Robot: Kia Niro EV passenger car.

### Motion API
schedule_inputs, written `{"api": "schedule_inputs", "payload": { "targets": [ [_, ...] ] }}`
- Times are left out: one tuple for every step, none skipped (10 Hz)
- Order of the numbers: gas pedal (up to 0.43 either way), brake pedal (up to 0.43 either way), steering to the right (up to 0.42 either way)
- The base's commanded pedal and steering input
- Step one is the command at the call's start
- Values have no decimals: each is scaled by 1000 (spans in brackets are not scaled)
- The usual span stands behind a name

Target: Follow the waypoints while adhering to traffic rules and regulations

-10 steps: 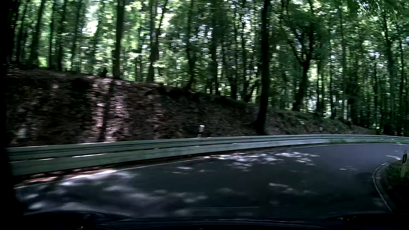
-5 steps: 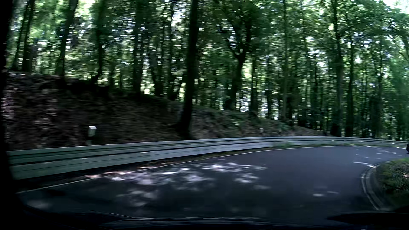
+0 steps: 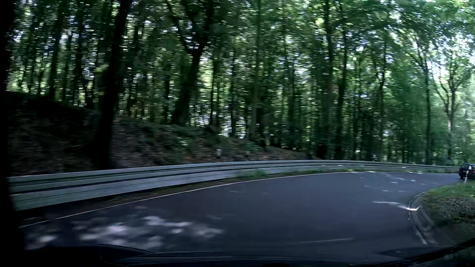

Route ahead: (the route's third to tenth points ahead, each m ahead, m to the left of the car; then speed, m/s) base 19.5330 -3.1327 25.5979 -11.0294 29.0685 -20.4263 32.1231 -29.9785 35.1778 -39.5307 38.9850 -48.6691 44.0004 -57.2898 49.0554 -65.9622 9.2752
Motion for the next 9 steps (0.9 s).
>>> {"api": "schedule_inputs", "payload": {
  "targets": [
    [157, 0, 248],
    [157, 0, 239],
    [157, 0, 230],
    [157, 0, 225],
    [169, 0, 221],
    [177, 0, 217],
    [177, 0, 214],
    [189, 0, 207],
    [197, 0, 199]
  ]
}}
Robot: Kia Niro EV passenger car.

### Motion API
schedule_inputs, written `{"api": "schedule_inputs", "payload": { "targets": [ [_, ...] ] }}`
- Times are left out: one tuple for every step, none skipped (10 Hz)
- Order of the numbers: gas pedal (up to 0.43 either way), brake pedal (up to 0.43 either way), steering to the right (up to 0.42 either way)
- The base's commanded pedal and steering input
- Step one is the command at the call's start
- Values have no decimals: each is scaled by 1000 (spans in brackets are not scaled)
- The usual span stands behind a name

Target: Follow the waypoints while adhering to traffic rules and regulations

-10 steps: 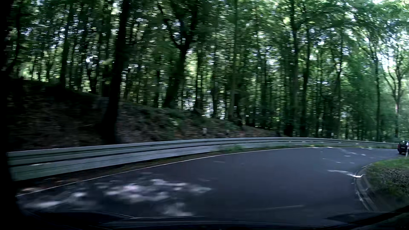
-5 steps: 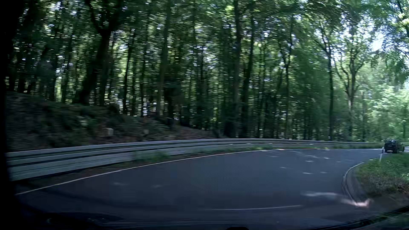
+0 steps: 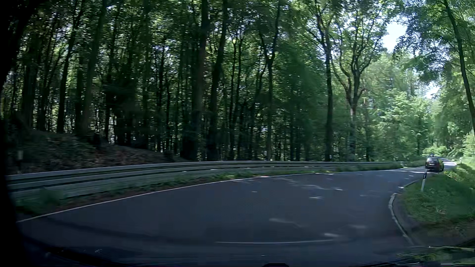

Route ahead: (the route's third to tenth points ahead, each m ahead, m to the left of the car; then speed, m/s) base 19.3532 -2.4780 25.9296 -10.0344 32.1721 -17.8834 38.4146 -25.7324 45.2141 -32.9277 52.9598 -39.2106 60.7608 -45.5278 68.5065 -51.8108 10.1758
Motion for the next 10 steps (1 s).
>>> {"api": "schedule_inputs", "payload": {
  "targets": [
    [197, 0, 195],
    [209, 0, 194],
    [209, 0, 194],
    [209, 0, 194],
    [209, 0, 195],
    [209, 0, 195],
    [209, 0, 193],
    [209, 0, 188],
    [209, 0, 183],
    [209, 0, 177]
  ]
}}
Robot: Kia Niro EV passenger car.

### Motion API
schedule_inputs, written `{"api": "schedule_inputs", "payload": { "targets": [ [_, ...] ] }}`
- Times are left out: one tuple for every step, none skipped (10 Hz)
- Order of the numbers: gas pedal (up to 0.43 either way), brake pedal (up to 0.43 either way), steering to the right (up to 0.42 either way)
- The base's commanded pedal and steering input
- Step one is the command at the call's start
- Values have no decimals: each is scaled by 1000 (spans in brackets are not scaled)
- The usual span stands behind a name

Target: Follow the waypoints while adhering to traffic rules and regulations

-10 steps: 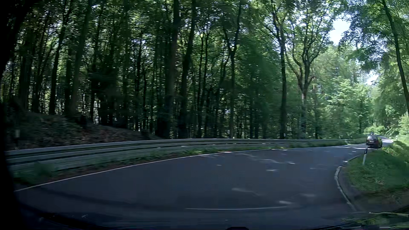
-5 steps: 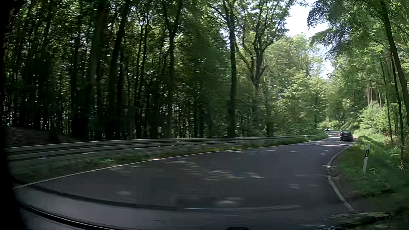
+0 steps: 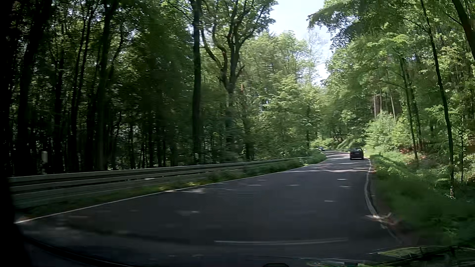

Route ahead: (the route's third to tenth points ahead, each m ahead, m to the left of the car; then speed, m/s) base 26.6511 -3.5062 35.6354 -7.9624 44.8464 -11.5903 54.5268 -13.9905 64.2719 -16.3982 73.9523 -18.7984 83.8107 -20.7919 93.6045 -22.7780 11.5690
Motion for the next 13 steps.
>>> {"api": "schedule_inputs", "payload": {
  "targets": [
    [220, 0, 169],
    [220, 0, 161],
    [228, 0, 154],
    [228, 0, 144],
    [240, 0, 130],
    [240, 0, 110],
    [240, 0, 84],
    [240, 0, 62],
    [228, 0, 56],
    [228, 0, 57],
    [228, 0, 54],
    [228, 0, 52],
    [228, 0, 46]
  ]
}}
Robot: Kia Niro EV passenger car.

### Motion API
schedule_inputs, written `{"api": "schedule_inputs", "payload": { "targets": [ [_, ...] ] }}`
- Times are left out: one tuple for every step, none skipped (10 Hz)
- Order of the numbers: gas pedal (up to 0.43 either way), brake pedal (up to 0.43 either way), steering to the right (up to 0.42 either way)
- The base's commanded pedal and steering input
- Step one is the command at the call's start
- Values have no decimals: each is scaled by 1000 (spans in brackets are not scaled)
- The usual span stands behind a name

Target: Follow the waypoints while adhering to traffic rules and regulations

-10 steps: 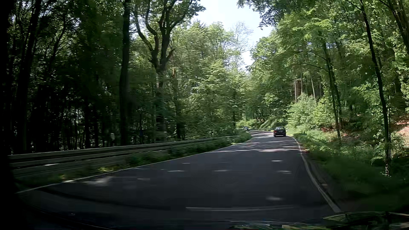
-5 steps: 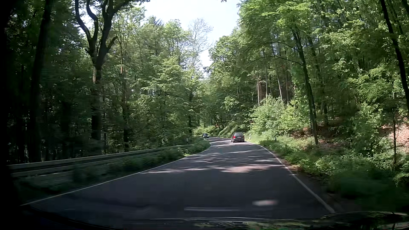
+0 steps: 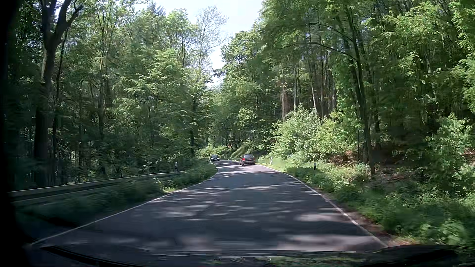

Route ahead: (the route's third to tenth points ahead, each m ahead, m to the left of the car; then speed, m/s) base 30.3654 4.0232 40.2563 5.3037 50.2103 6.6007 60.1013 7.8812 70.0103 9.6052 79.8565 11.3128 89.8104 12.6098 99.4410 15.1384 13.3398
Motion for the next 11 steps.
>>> {"api": "schedule_inputs", "payload": {
  "targets": [
    [228, 0, 38],
    [228, 0, 28],
    [228, 0, 19],
    [209, 0, 11],
    [189, 0, 10],
    [169, 0, 10],
    [150, 0, 3],
    [150, 0, -4],
    [150, 0, -11],
    [150, 0, -20],
    [150, 0, -26]
  ]
}}
